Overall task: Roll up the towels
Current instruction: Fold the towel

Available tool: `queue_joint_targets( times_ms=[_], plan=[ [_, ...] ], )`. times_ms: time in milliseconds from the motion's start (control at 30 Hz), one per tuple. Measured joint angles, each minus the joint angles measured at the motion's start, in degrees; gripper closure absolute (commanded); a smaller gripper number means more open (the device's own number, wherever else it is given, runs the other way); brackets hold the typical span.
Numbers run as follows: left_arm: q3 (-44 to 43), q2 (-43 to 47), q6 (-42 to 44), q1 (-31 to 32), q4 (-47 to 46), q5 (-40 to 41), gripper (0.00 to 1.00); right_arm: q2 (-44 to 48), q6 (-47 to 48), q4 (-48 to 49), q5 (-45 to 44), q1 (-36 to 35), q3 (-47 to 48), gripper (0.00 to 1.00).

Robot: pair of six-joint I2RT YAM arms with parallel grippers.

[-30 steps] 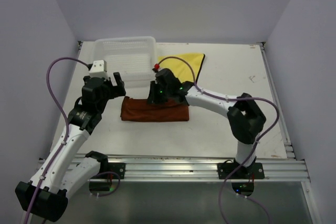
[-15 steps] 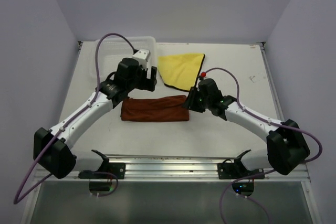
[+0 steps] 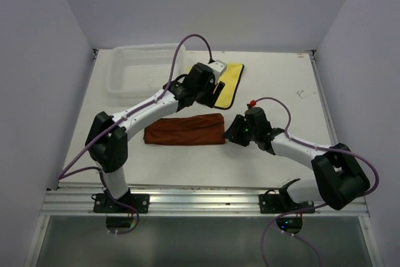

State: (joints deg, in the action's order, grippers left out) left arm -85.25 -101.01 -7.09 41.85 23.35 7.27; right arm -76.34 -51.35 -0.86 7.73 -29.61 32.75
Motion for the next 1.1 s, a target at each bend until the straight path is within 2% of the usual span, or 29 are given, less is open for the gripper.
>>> queue_joint_targets(
  times_ms=[233,367,400,500,733,967,1100],
  plan=[
    [-5.0,-6.3,2.0,1.5,0.6,-0.9,0.35,-6.2,-1.9,5.4,1.7,0.4,-0.9,0.57],
    [-6.2,-8.1,2.9,1.7,0.7,-1.8,0.36,-8.8,-3.0,8.8,2.9,0.4,-1.3,0.78],
    [-6.4,-8.4,3.3,1.7,0.7,-2.2,0.36,-9.2,-3.3,9.4,3.2,0.4,-1.5,0.86],
    [-7.3,-9.9,5.1,2.1,0.7,-3.0,0.37,-9.7,-4.0,10.8,3.9,0.4,-2.2,0.98],
    [-7.0,-12.5,10.0,4.0,0.9,-6.8,0.54,-10.1,-4.7,12.9,4.3,0.4,-3.3,1.00],
    [-1.2,-12.3,13.6,4.5,-3.2,-14.8,0.70,-11.7,-6.0,16.3,6.1,0.4,-3.9,1.00],
    [0.9,-12.4,14.3,4.5,-6.3,-18.7,0.69,-12.1,-6.5,17.2,7.0,0.7,-4.1,1.00]
  ],
)
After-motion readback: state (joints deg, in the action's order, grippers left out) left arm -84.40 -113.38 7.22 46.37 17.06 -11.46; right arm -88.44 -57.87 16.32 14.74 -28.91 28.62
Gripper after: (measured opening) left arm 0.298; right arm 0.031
